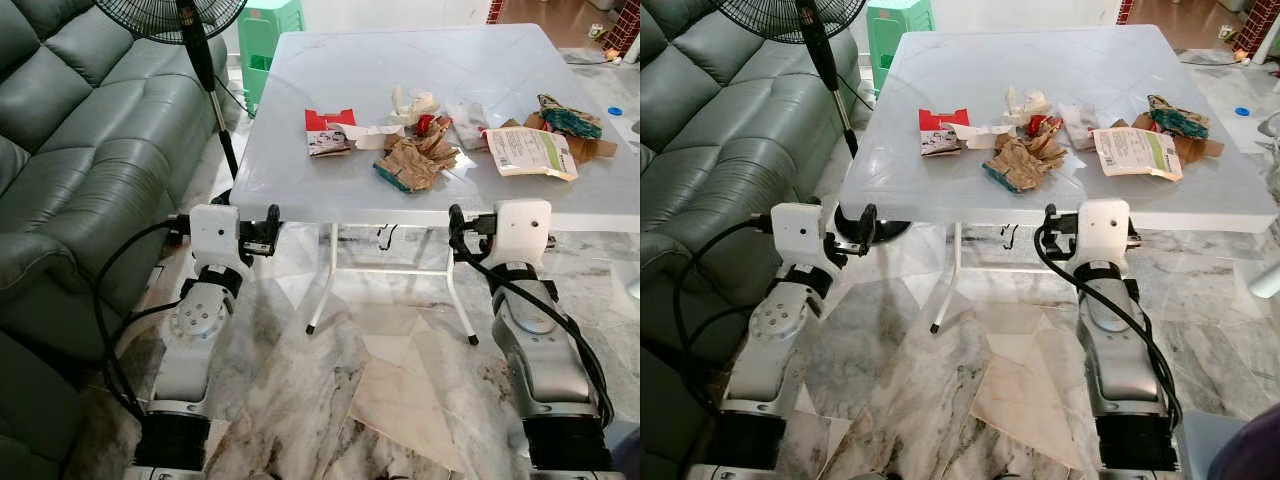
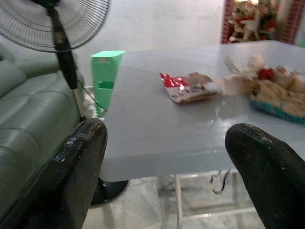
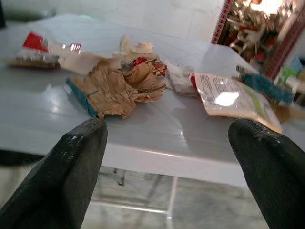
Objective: Picking trash to rubbish bin
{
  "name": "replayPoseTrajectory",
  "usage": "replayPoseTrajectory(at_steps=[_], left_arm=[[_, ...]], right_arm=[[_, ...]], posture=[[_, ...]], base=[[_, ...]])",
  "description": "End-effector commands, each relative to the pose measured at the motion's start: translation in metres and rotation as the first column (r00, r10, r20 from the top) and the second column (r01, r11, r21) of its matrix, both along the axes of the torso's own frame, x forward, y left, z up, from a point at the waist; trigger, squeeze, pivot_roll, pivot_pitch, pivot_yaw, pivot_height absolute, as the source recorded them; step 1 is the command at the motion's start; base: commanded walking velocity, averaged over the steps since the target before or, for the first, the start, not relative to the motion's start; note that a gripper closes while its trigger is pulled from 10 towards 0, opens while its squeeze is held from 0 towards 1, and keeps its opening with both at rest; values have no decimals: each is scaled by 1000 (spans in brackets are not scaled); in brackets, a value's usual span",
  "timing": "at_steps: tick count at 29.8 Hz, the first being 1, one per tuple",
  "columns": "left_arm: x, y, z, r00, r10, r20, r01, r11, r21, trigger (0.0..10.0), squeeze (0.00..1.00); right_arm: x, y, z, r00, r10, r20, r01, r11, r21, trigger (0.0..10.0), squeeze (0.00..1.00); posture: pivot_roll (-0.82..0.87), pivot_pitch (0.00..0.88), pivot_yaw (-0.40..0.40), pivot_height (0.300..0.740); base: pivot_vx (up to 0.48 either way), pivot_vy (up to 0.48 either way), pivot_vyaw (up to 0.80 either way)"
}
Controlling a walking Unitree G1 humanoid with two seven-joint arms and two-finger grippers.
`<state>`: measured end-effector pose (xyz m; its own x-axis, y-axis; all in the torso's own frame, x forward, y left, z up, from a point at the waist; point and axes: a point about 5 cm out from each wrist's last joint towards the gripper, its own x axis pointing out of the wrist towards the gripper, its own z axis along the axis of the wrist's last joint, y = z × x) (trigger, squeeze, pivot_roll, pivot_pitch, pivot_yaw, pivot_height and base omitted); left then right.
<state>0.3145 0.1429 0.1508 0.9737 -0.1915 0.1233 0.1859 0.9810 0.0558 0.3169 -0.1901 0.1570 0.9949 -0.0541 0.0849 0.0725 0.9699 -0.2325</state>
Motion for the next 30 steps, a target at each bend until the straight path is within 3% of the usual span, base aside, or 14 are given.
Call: replayPoseTrajectory(at_steps=[1, 6, 9, 11, 17, 21, 27, 30], left_arm=[[-3, 7, -1, 1000, -20, -17, 20, 1000, 18, 10000, 0], [-7, 10, 1, 999, -32, -17, 33, 998, 61, 10000, 0], [-8, 9, 3, 999, -33, -17, 33, 999, 30, 10000, 0], [-8, 10, 6, 1000, 7, 0, -7, 999, 45, 10000, 0], [-6, 9, 11, 995, 93, 35, -94, 995, 22, 10000, 0], [-3, 14, 17, 985, 163, 51, -162, 987, -22, 10000, 0], [-1, 18, 20, 981, 185, 66, -183, 983, -28, 10000, 0], [0, 18, 21, 979, 189, 71, -188, 982, -23, 10000, 0]], right_arm=[[-1, -4, -1, 1000, 27, -12, -28, 999, -40, 10000, 0], [0, -16, 5, 998, 64, -6, -65, 995, -78, 10000, 0], [2, -23, 6, 995, 94, -25, -93, 996, 11, 10000, 0], [3, -25, 8, 996, 83, -10, -83, 997, 2, 10000, 0], [8, -23, 7, 1000, 18, -25, -18, 999, -27, 10000, 0], [10, -15, 14, 998, 56, 33, -59, 993, 105, 10000, 0], [10, -10, 12, 999, 22, 41, -25, 997, 67, 10000, 0], [7, -4, 7, 999, 52, -3, -51, 994, 98, 10000, 0]], posture=[[-44, 87, 61, 740], [-39, 84, 58, 740], [-41, 82, 58, 740], [-41, 81, 56, 740], [-45, 83, 56, 740], [-44, 88, 50, 740], [-46, 90, 39, 740], [-44, 93, 38, 740]], base=[[0, 0, 0], [0, 0, 0], [0, 0, 0], [0, 0, 0], [0, 0, 0], [0, 0, 0], [0, -480, 0], [0, -480, 0]])
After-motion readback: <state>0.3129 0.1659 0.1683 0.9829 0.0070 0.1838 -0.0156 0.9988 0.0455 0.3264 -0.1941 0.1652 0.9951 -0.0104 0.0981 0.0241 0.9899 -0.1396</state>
